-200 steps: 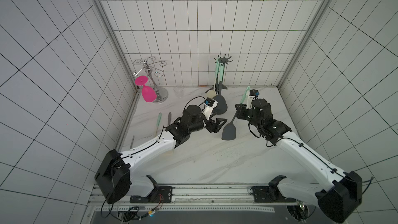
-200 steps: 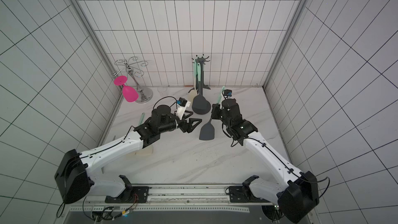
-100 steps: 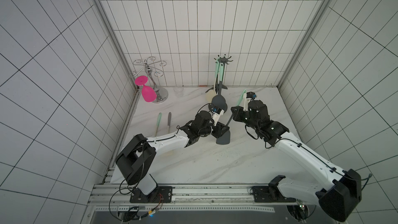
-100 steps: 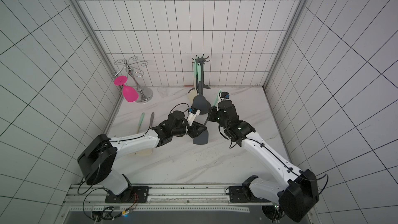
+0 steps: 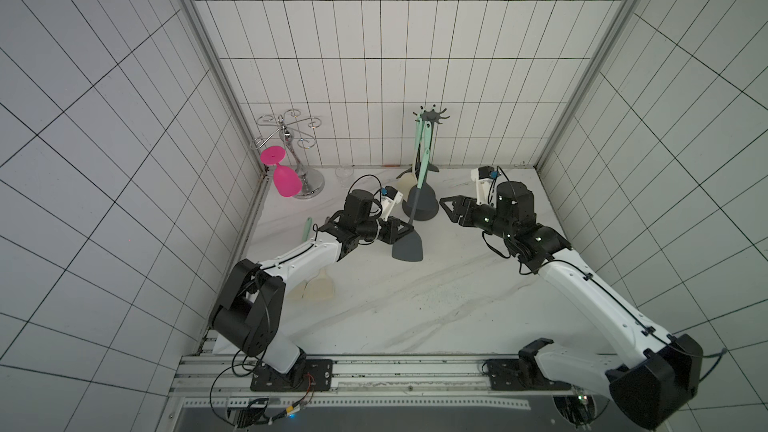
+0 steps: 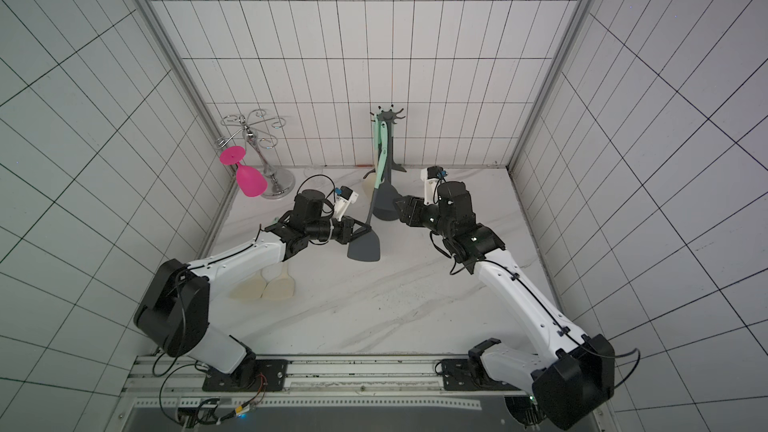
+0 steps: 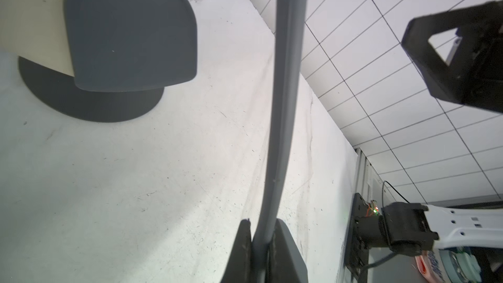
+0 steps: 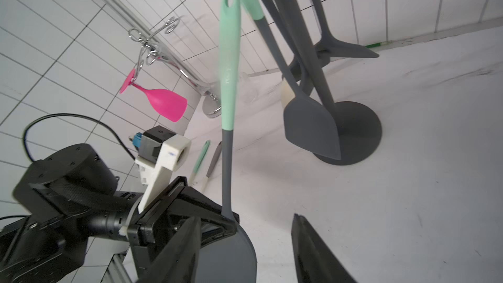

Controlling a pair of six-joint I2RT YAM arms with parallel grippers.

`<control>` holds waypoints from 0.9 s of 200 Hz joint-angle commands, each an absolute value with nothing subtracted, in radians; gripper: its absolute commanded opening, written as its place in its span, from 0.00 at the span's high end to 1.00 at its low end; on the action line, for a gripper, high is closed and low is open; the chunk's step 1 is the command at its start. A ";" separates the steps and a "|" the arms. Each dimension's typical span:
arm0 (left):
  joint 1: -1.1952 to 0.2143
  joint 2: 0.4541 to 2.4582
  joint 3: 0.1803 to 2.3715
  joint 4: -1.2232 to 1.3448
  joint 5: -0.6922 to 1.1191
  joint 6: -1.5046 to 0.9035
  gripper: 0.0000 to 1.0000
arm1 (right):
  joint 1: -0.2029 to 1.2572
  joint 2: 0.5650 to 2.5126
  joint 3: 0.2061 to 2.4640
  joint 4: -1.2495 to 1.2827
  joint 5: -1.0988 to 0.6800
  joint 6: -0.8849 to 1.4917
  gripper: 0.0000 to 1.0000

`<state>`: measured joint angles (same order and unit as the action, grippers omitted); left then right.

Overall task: Take the spatula off the kitchen utensil rack
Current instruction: Place the spatula at the center of the board.

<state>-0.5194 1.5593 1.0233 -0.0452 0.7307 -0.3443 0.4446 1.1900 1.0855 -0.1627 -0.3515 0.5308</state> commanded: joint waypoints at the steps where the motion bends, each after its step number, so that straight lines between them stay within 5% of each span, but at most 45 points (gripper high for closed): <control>1: -0.536 1.520 1.014 -0.014 0.934 -0.353 1.00 | 0.427 1.251 1.149 -0.113 -0.560 0.551 0.43; 55: -0.560 1.447 0.933 0.090 1.100 -0.440 1.00 | 0.385 1.391 1.181 0.191 -0.717 0.849 0.47; 70: -0.564 1.423 0.912 0.089 1.094 -0.437 1.00 | 0.381 1.416 1.172 0.278 -0.749 0.922 0.65; 89: -0.562 1.403 0.898 0.061 1.076 -0.428 1.00 | 0.381 1.429 1.147 0.331 -0.759 0.960 0.99; 106: -0.559 1.388 0.910 -0.036 0.992 -0.387 1.00 | 0.383 1.402 1.121 0.283 -0.713 0.916 1.00; 148: -0.576 1.286 0.948 -0.300 0.541 -0.269 0.54 | 0.462 1.310 1.183 -0.196 -0.282 0.613 1.00; 180: -0.704 1.186 0.935 -0.249 0.221 -0.250 0.45 | 0.493 1.317 1.189 -0.249 -0.185 0.597 1.00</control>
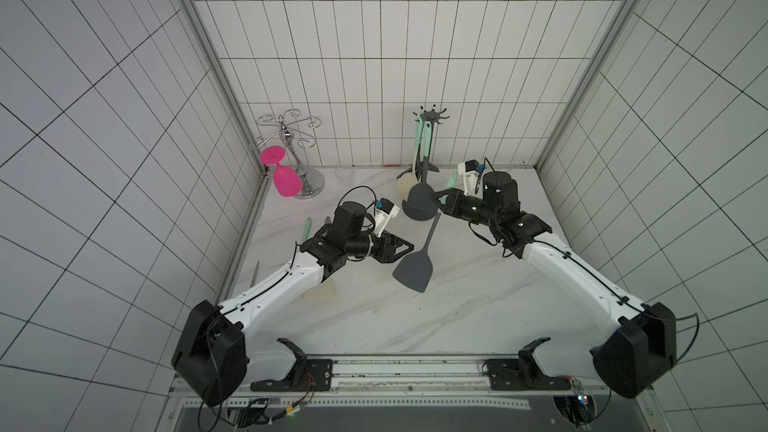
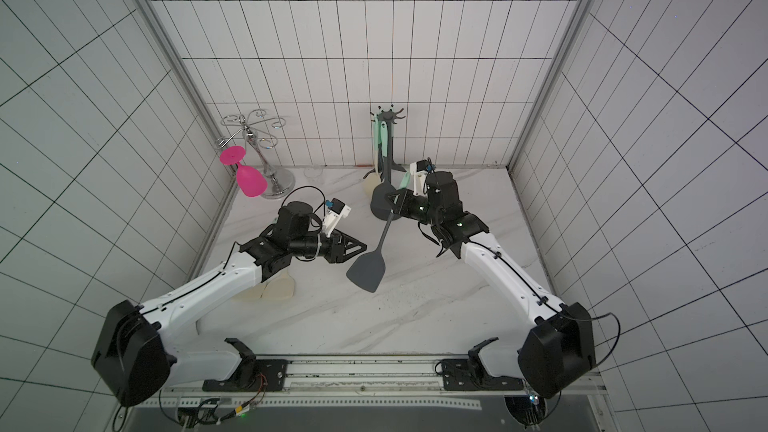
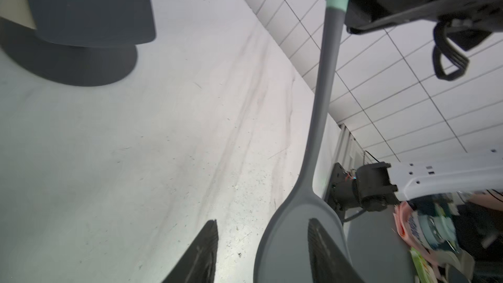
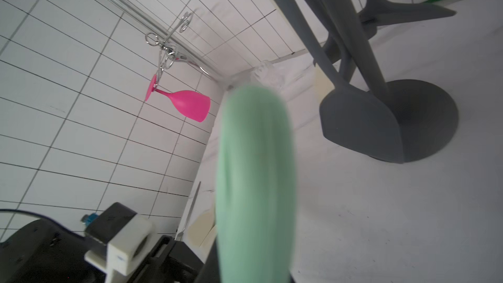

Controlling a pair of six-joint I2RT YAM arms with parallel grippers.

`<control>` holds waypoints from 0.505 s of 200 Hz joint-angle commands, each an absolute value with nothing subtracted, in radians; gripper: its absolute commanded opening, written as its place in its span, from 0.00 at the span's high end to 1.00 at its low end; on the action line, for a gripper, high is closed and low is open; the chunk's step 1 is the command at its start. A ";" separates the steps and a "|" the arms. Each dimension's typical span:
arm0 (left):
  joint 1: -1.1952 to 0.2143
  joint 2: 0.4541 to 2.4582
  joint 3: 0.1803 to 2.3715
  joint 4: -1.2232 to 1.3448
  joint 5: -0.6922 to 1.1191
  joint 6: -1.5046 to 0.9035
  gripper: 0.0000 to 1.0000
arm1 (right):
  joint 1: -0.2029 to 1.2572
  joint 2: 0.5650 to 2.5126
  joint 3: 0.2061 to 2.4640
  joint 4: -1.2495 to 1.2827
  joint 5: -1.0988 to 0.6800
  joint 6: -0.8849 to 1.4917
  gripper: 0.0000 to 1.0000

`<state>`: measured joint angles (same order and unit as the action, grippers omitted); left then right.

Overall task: Take the spatula off the kitchen utensil rack
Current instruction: Place the spatula at the center of the board.

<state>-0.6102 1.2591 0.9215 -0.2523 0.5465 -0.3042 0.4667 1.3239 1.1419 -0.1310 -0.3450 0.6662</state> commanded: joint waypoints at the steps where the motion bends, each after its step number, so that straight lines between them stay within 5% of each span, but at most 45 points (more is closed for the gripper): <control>1: -0.711 1.185 0.935 -0.243 0.212 -0.250 0.45 | 0.494 1.318 1.189 -0.251 -0.184 0.597 1.00; 101: -0.811 1.463 1.116 -0.138 0.250 -0.404 0.44 | 0.558 1.359 1.217 -0.243 -0.214 0.600 1.00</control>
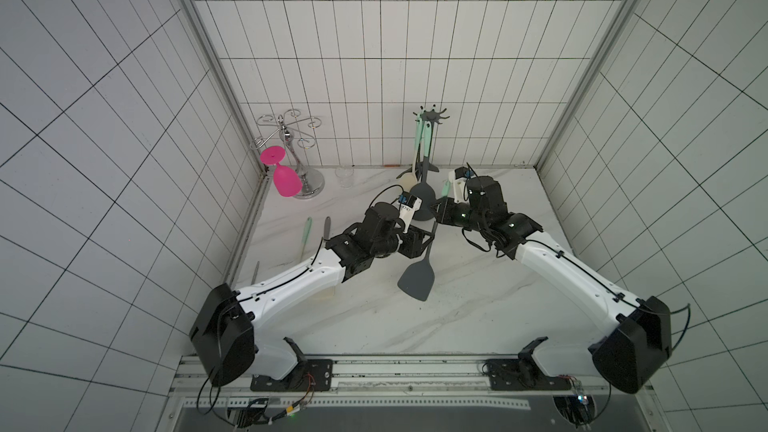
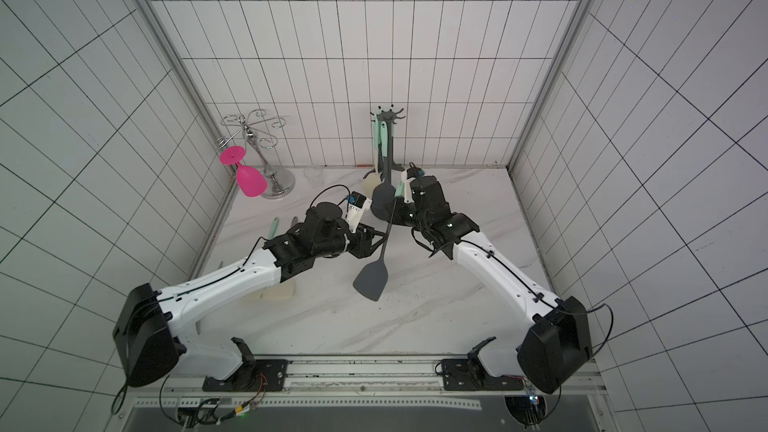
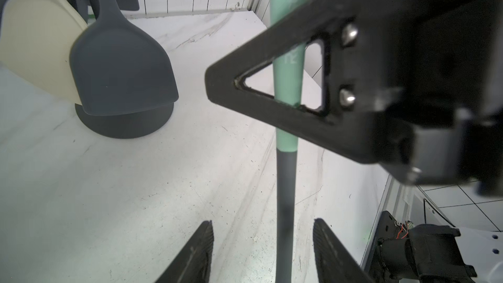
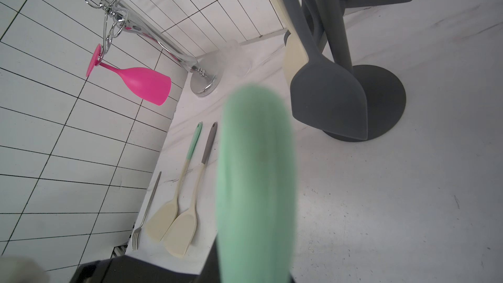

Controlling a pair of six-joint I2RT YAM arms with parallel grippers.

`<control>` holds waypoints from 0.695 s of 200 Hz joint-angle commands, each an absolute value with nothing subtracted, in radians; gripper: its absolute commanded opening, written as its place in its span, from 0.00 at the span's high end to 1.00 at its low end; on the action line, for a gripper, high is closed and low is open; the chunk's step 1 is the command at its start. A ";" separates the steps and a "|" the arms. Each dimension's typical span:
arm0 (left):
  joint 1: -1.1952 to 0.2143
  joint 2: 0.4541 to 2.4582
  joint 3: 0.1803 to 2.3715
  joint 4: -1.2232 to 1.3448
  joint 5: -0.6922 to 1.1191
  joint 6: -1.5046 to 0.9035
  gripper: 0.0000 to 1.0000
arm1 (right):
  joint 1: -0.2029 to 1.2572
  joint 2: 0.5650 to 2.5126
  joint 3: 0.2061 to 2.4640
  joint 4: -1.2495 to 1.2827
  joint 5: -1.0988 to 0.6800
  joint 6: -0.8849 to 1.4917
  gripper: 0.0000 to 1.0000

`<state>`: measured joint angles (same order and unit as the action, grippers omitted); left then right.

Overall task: Take the spatula off the kitchen utensil rack
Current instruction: Place the spatula at the center of the board.

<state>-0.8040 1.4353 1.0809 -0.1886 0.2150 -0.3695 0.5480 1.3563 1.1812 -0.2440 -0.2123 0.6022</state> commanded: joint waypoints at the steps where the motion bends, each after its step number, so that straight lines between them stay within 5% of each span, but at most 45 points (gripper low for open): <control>1: -0.811 1.464 1.116 -0.138 0.250 -0.405 0.44 | 0.559 1.360 1.217 -0.243 -0.214 0.600 1.00; 41: -0.811 1.509 1.119 -0.122 0.278 -0.415 0.50 | 0.563 1.365 1.202 -0.221 -0.224 0.616 1.00; 79: -0.811 1.491 1.112 -0.156 0.256 -0.401 1.00 | 0.568 1.382 1.204 -0.213 -0.234 0.621 1.00; 111: -0.783 1.442 1.112 -0.290 0.169 -0.381 1.00 | 0.567 1.365 1.195 -0.219 -0.225 0.606 0.61; 139: -0.667 1.405 1.090 -0.441 0.169 -0.421 1.00 | 0.568 1.331 1.165 -0.225 -0.199 0.580 0.53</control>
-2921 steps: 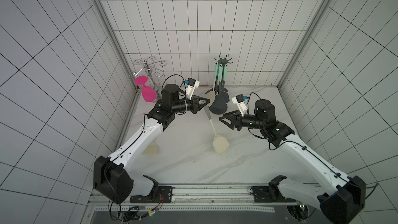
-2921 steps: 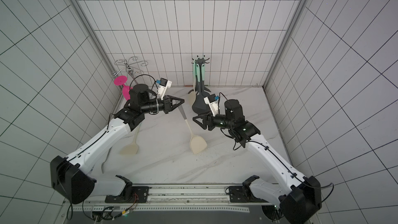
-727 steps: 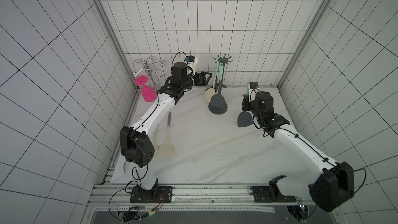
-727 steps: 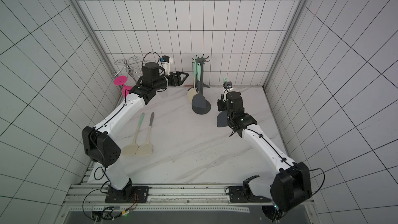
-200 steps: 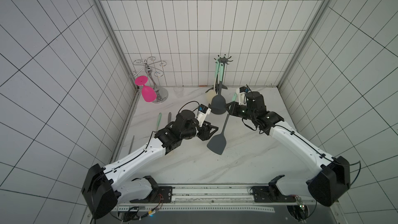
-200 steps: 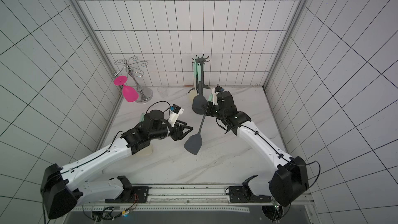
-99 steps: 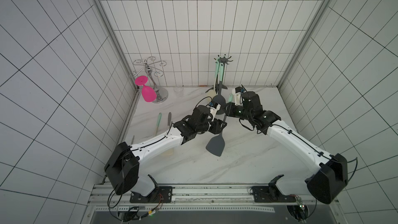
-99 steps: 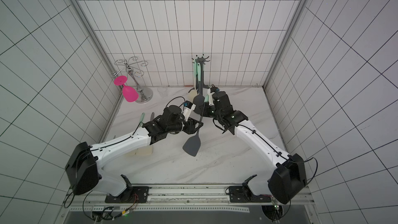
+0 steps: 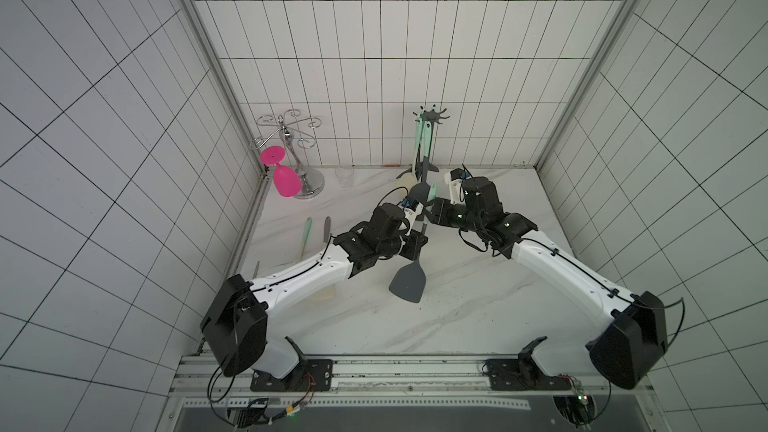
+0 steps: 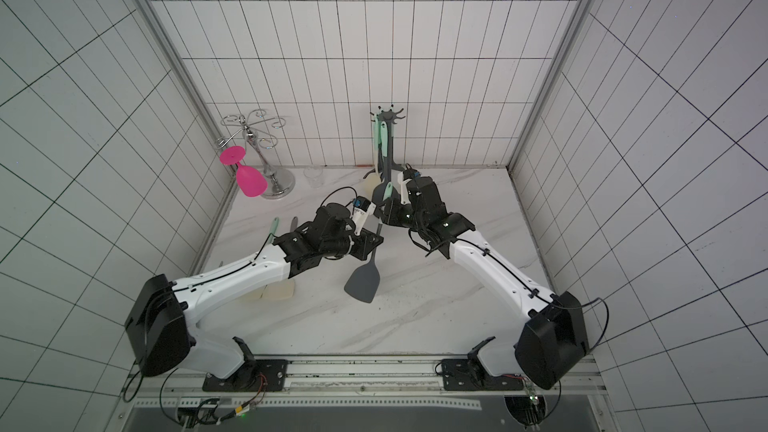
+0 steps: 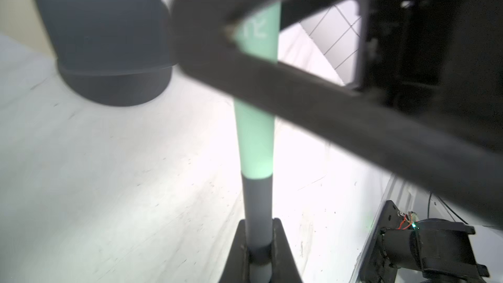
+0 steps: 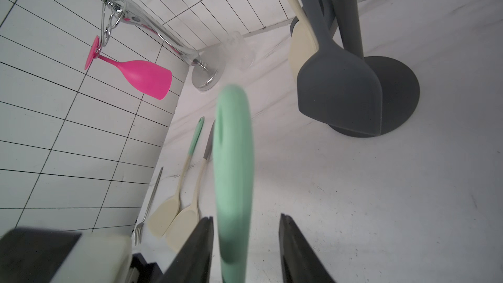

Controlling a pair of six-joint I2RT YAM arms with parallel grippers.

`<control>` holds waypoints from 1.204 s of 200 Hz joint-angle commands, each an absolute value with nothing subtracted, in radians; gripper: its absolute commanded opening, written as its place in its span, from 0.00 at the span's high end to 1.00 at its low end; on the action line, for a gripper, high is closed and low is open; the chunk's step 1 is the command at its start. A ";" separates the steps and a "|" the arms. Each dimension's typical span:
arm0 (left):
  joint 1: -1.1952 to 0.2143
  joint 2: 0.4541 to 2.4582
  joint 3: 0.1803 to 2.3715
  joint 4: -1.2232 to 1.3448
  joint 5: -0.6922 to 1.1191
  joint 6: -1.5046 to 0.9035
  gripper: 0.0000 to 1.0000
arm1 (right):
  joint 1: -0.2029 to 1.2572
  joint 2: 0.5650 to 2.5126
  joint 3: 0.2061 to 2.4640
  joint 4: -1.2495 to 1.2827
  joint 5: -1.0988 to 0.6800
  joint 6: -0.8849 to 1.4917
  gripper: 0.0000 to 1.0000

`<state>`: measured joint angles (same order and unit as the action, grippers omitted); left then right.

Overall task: Take the spatula off the kitchen utensil rack
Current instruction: Place the spatula at the center of the board.

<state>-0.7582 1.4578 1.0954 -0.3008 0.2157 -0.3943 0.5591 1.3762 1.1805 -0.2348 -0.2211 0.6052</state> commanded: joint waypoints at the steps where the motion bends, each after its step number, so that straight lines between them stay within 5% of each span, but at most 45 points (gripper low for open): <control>1: -0.661 1.403 1.088 -0.443 0.168 -0.422 1.00 | 0.568 1.329 1.163 -0.225 -0.197 0.579 0.53; 78: -0.402 1.475 1.024 -0.616 0.176 -0.474 1.00 | 0.563 1.286 1.103 -0.255 -0.187 0.516 0.50; 241: -0.347 1.770 1.102 -0.661 0.115 -0.364 1.00 | 0.508 1.216 0.997 -0.281 -0.195 0.495 0.49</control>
